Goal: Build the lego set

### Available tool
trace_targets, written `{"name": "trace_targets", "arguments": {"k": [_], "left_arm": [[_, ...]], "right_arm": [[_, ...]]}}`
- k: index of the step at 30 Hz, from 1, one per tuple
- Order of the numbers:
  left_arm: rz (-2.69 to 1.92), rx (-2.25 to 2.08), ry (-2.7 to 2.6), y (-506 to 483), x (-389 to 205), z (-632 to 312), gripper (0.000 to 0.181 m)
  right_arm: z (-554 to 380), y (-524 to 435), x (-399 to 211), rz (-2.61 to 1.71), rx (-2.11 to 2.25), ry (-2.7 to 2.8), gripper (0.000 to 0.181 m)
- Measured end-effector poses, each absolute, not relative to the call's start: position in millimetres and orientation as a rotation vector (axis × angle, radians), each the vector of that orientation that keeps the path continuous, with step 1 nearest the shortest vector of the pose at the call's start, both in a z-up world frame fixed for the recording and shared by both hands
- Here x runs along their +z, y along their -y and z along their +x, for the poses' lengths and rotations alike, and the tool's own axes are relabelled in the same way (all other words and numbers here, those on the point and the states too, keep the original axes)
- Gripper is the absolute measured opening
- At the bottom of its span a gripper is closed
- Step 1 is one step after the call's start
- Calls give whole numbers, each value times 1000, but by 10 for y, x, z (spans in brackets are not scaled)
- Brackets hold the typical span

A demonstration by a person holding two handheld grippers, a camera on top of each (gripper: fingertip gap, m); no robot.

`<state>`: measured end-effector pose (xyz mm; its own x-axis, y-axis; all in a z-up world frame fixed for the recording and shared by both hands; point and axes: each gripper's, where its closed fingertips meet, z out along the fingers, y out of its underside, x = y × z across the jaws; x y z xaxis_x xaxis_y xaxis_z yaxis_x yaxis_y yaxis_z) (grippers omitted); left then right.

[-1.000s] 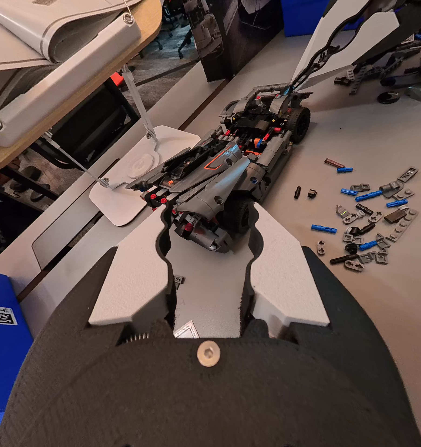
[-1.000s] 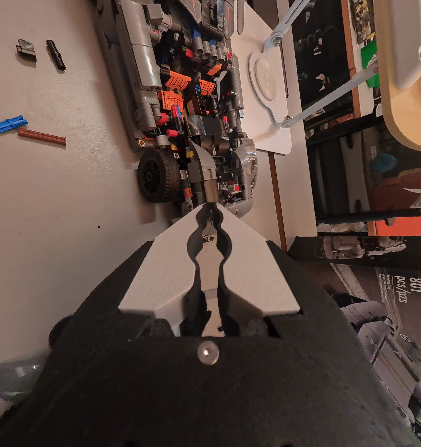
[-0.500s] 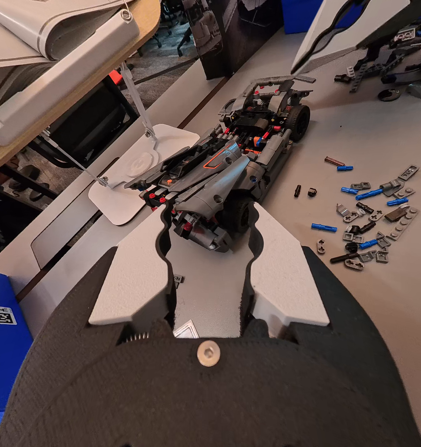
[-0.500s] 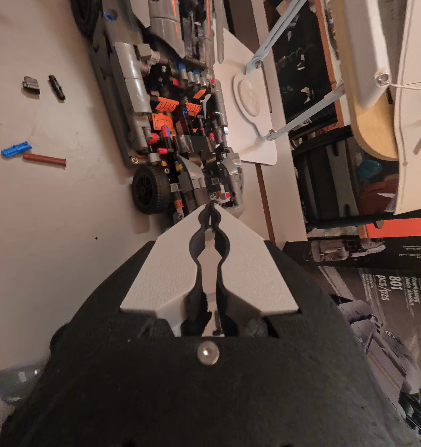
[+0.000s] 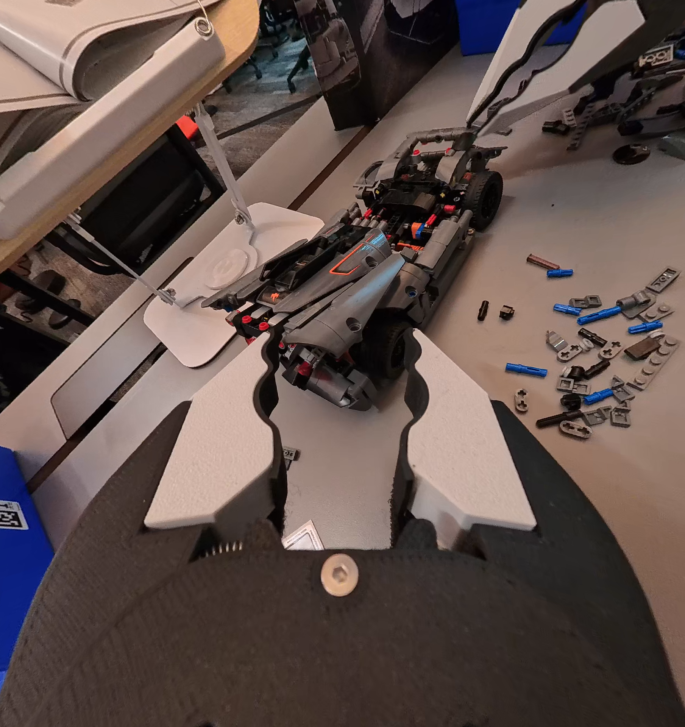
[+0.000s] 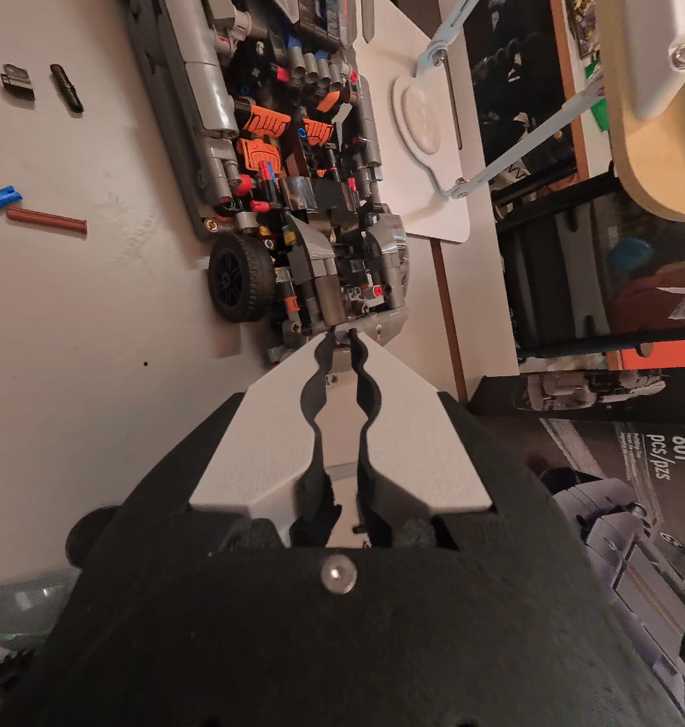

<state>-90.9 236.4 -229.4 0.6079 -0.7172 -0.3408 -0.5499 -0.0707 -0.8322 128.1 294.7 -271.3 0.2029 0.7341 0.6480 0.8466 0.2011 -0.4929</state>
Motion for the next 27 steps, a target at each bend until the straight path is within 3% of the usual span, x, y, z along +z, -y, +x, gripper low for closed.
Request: {"name": "trace_targets", "arguments": {"k": [7, 19, 27], "left_arm": [[-1742, -191, -1042, -2364, -2299, -911, 61], [-1744, -189, -1043, -2368, -2307, -921, 61], [-1744, -191, -1039, -2369, -2301, -927, 62]], "right_arm": [[1287, -2929, -2717, -1565, -126, 1562, 6], [1382, -2766, -2979, -1662, -32, 1732, 27], [1372, -2828, -2978, -1653, -62, 1693, 17]]}}
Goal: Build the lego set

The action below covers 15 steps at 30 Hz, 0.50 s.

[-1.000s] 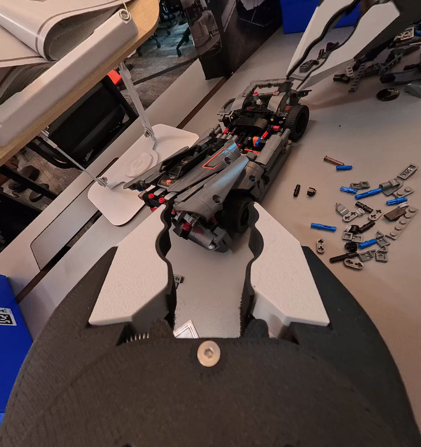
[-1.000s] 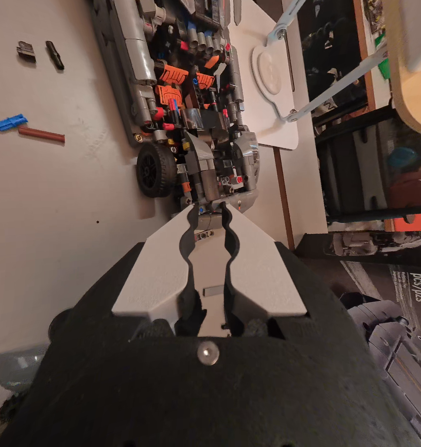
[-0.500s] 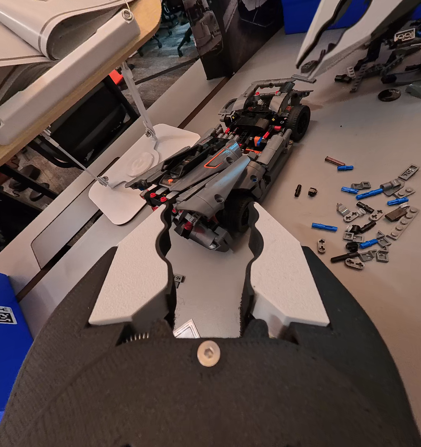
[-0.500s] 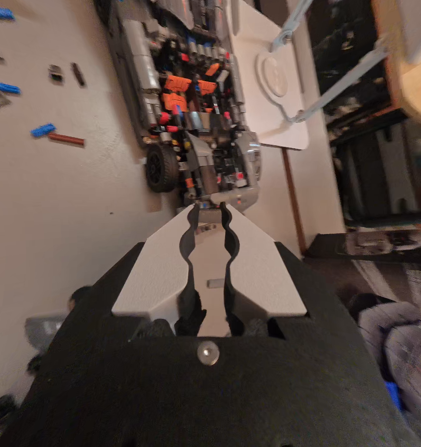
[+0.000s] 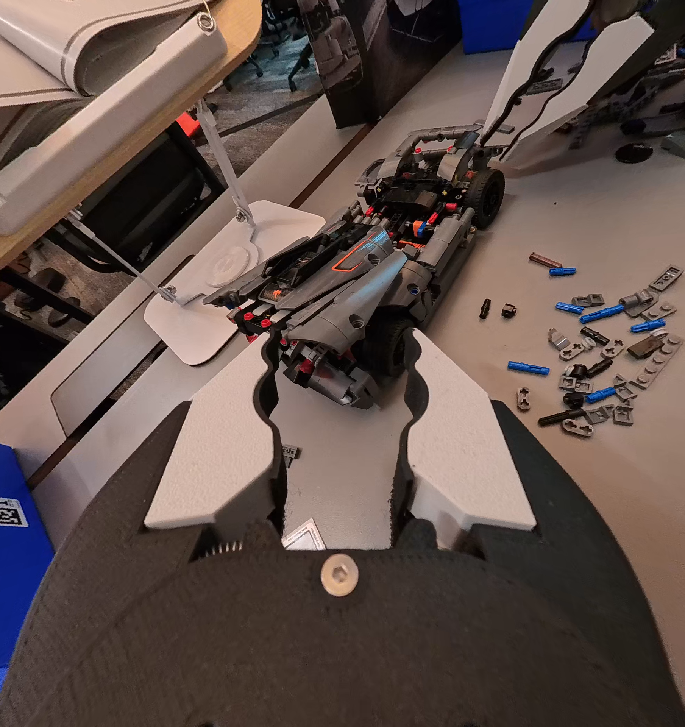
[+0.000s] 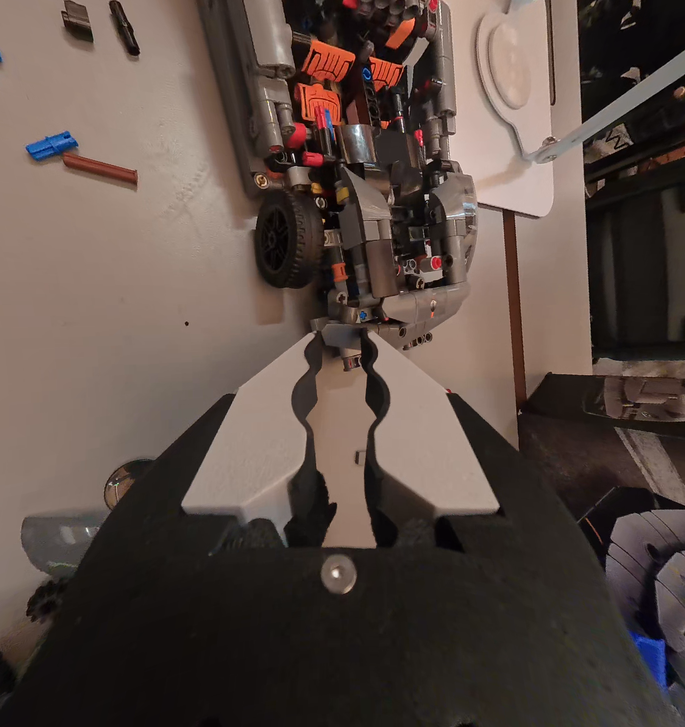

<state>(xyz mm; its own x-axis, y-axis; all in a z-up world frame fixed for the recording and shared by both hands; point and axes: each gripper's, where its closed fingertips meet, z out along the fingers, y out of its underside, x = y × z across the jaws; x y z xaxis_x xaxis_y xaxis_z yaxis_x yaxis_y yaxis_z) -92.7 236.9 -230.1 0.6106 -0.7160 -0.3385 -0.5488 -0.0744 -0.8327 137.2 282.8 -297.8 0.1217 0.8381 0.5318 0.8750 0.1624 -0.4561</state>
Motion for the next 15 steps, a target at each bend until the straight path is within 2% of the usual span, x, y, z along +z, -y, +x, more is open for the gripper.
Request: {"name": "trace_targets", "arguments": {"k": [12, 14, 15], "left_arm": [[-1745, -192, -1026, -2380, -2294, -939, 63], [-1744, -197, -1019, -2380, -2272, -943, 63], [-1743, -198, -1018, -2380, -2266, -944, 63]], "right_arm": [[1336, -2766, -2828, -1631, -26, 1690, 21], [1314, -2770, -2792, -1626, -12, 1669, 21], [1300, -2769, -2764, -1610, -4, 1659, 14]]}}
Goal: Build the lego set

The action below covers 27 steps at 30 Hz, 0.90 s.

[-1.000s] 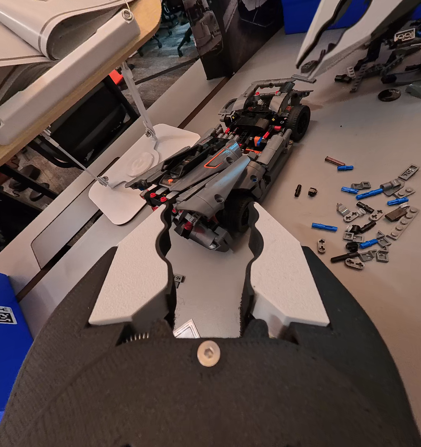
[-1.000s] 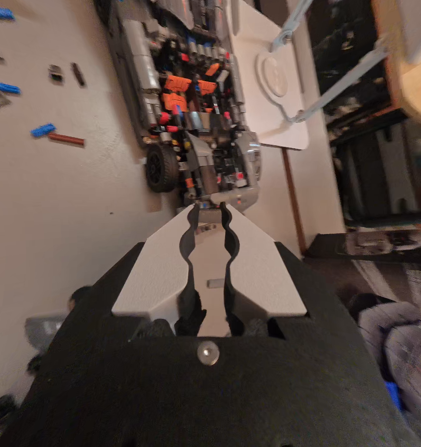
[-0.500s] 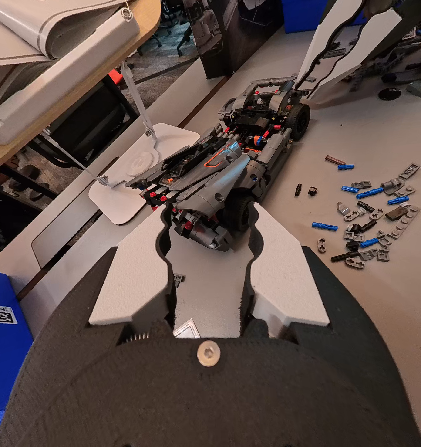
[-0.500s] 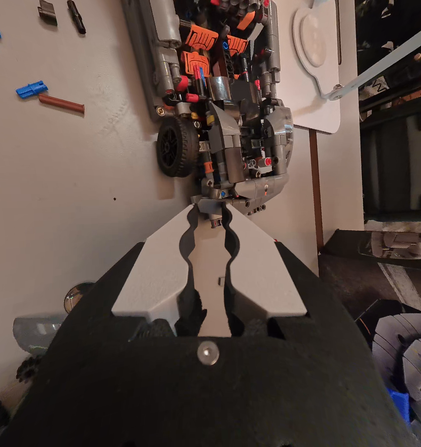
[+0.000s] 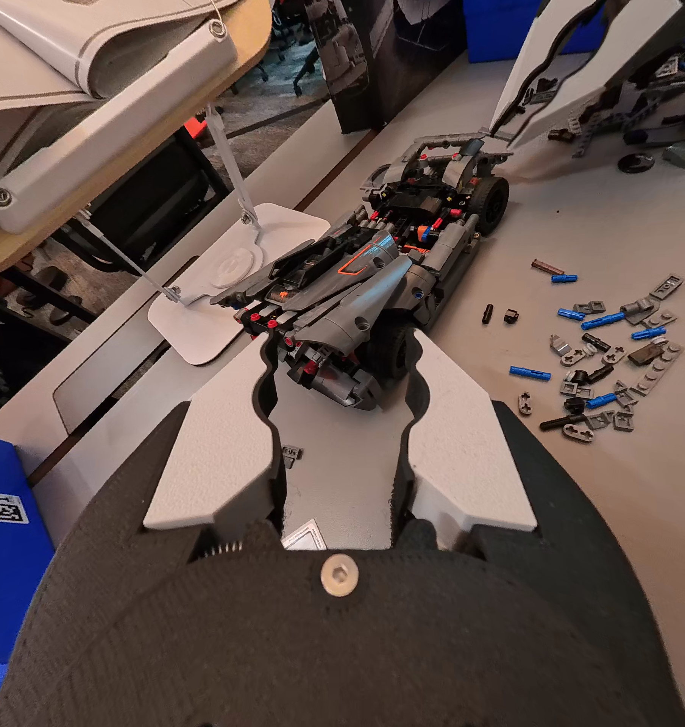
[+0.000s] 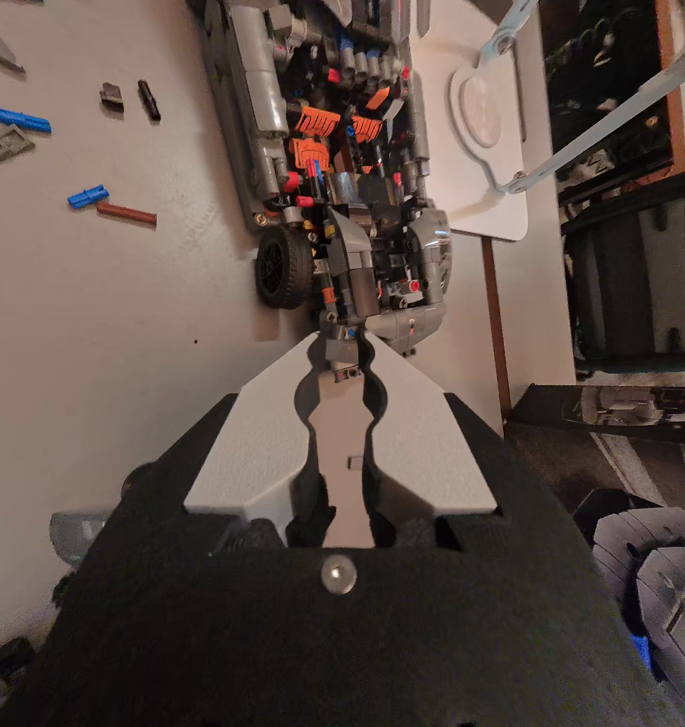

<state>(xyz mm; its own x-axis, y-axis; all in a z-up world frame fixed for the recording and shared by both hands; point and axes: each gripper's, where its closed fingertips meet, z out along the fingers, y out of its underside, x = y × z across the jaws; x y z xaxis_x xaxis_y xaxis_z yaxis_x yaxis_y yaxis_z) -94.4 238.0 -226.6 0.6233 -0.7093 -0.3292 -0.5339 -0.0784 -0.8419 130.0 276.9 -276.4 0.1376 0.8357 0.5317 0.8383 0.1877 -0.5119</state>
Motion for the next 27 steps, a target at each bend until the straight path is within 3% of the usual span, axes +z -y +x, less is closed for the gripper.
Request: {"name": "trace_targets", "arguments": {"k": [2, 9, 27], "left_arm": [[-1743, -196, -1021, -2376, -2270, -945, 63], [-1743, -211, -1029, -2361, -2289, -919, 63], [-1711, -232, -1056, -2273, -2235, -773, 64]], "right_arm": [[1287, -2688, -2721, -1605, 42, 1686, 0], [1312, -2774, -2551, -1617, 49, 1543, 16], [2087, -2358, -2106, -1754, 98, 1257, 29]]}}
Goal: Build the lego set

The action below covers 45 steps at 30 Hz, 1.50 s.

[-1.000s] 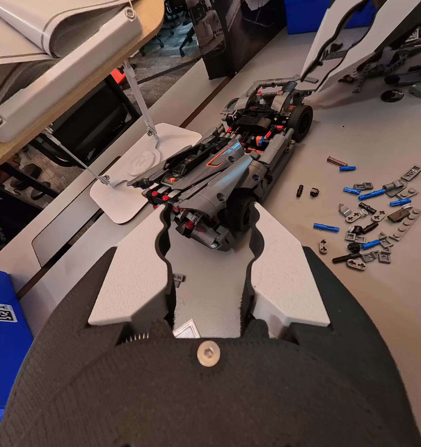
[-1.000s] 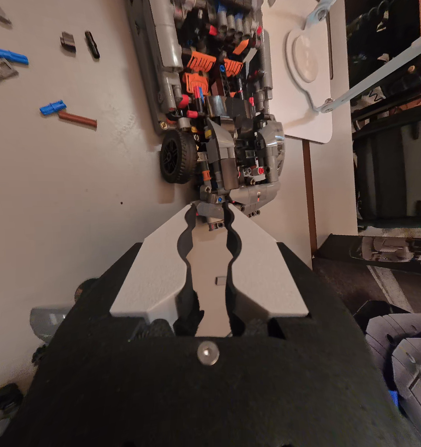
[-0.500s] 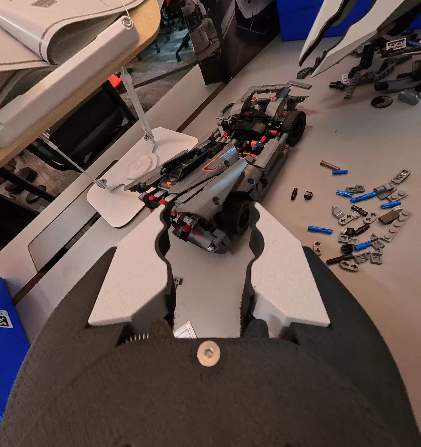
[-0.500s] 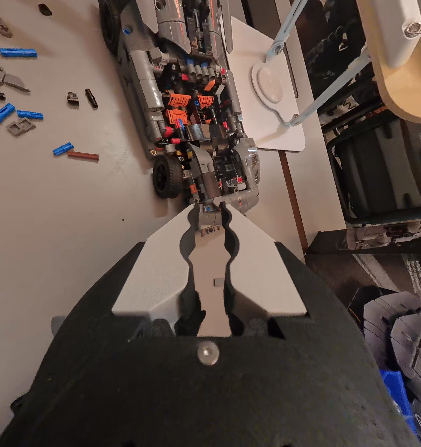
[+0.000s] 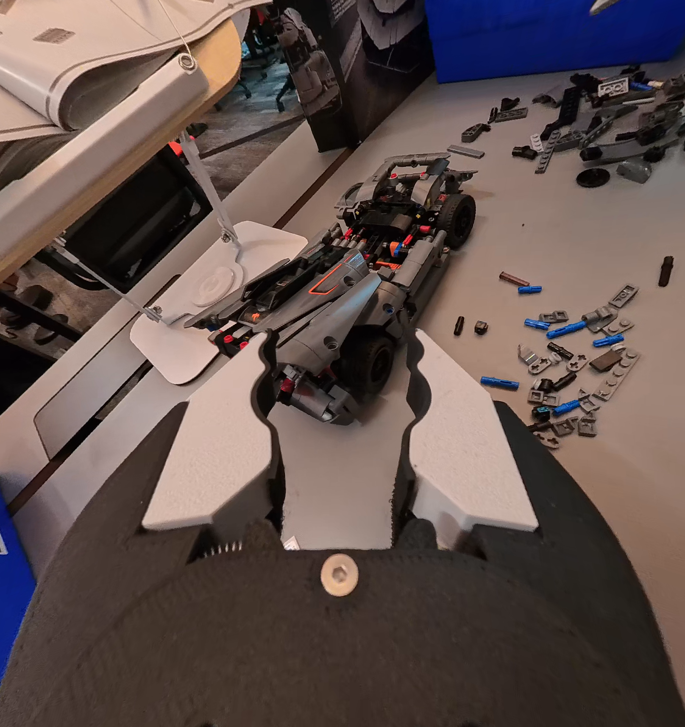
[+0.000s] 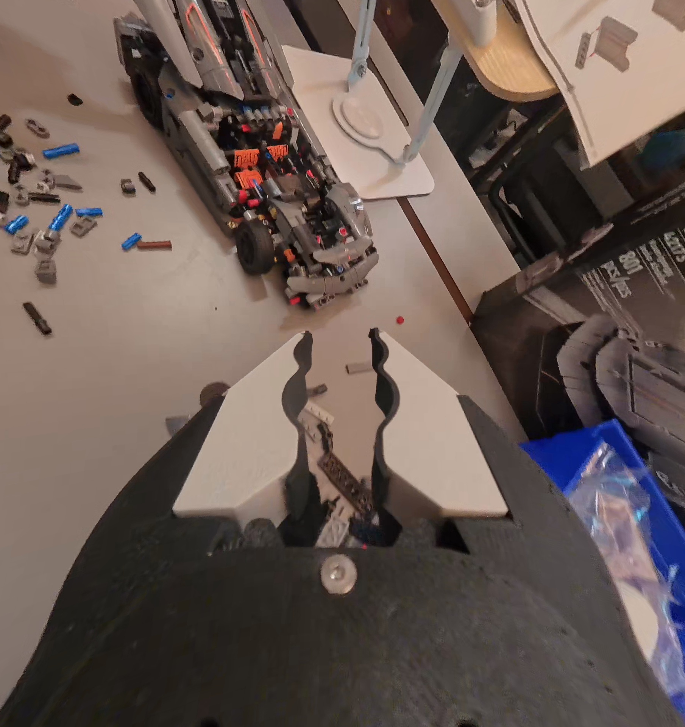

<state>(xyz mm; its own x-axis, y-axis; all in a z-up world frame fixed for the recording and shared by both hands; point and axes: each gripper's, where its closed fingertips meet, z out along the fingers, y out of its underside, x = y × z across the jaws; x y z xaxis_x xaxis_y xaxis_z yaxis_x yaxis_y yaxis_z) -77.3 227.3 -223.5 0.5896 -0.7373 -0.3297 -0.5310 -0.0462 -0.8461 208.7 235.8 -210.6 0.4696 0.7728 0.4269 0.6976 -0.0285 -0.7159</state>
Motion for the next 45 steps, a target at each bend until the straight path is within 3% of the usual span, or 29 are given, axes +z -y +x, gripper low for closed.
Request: {"name": "trace_targets", "arguments": {"k": [4, 19, 28, 45], "left_arm": [[-1714, -234, -1066, -2262, -2270, -739, 64], [-1723, -234, -1079, -2262, -2326, -722, 63], [-1718, -231, -1084, -2252, -2315, -712, 63], [-1719, -224, -1092, -2250, -2332, -703, 63]], "right_arm": [[2366, -2279, -2243, -1783, -21, 1302, 21], [2770, -1974, -2872, -2269, 74, 1467, 25], [2761, -1791, -3065, -2328, 117, 1601, 14], [2494, -1625, -3064, -2254, 356, 1675, 18]]}}
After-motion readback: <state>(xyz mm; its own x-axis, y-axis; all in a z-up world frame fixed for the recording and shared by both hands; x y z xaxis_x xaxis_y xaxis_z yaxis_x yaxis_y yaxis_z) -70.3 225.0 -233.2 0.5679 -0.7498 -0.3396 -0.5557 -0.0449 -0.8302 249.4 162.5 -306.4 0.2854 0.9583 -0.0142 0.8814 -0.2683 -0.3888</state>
